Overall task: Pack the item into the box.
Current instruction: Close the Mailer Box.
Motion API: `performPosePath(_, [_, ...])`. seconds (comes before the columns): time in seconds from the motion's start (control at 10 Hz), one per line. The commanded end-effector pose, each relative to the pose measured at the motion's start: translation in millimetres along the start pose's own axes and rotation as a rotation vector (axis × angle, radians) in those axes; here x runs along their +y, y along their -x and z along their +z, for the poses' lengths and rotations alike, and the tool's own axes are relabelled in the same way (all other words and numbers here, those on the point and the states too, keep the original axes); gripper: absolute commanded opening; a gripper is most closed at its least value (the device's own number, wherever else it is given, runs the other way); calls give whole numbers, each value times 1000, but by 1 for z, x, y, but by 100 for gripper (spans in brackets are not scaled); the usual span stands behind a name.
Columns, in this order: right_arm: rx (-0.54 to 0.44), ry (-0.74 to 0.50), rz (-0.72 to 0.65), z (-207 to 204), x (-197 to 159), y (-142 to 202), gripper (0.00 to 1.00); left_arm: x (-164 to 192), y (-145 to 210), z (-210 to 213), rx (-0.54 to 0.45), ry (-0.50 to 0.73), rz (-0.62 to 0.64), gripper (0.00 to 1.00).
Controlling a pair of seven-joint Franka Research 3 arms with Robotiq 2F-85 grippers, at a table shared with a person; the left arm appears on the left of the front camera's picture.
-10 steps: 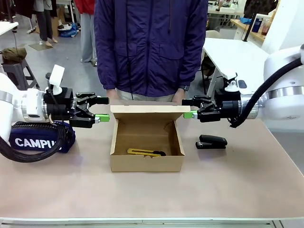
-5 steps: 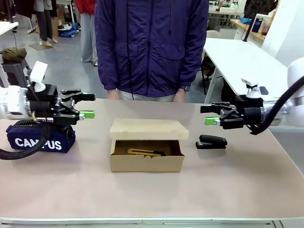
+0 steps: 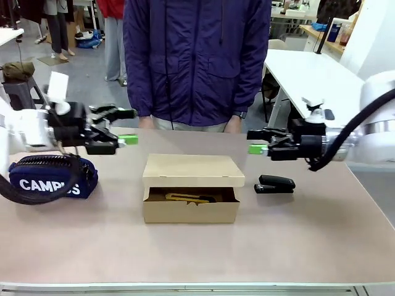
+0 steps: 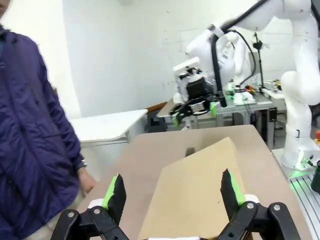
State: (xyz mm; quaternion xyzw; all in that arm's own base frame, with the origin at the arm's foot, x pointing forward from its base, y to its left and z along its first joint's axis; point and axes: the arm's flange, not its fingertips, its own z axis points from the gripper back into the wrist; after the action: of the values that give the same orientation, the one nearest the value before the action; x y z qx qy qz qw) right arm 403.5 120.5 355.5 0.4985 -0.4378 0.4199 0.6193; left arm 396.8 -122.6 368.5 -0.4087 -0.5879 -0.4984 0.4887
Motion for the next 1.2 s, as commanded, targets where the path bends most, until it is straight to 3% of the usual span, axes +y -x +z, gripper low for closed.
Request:
performPosePath(0.0, [50, 37, 52, -34, -14, 4, 100, -22, 11, -28, 51, 30, -25, 100])
performPosePath(0.3, [128, -36, 24, -72, -26, 18, 100, -33, 32, -62, 151, 121, -7, 100])
performPosePath(0.7, [276, -73, -22, -92, -30, 53, 100, -39, 50, -73, 167, 178, 66, 100])
performPosePath(0.9, [293, -80, -15, -90, -28, 57, 100, -39, 56, -75, 197, 166, 139, 100])
performPosePath(1.1, [301, -83, -7, -90, -26, 57, 100, -39, 70, -80, 324, 100, 93, 100])
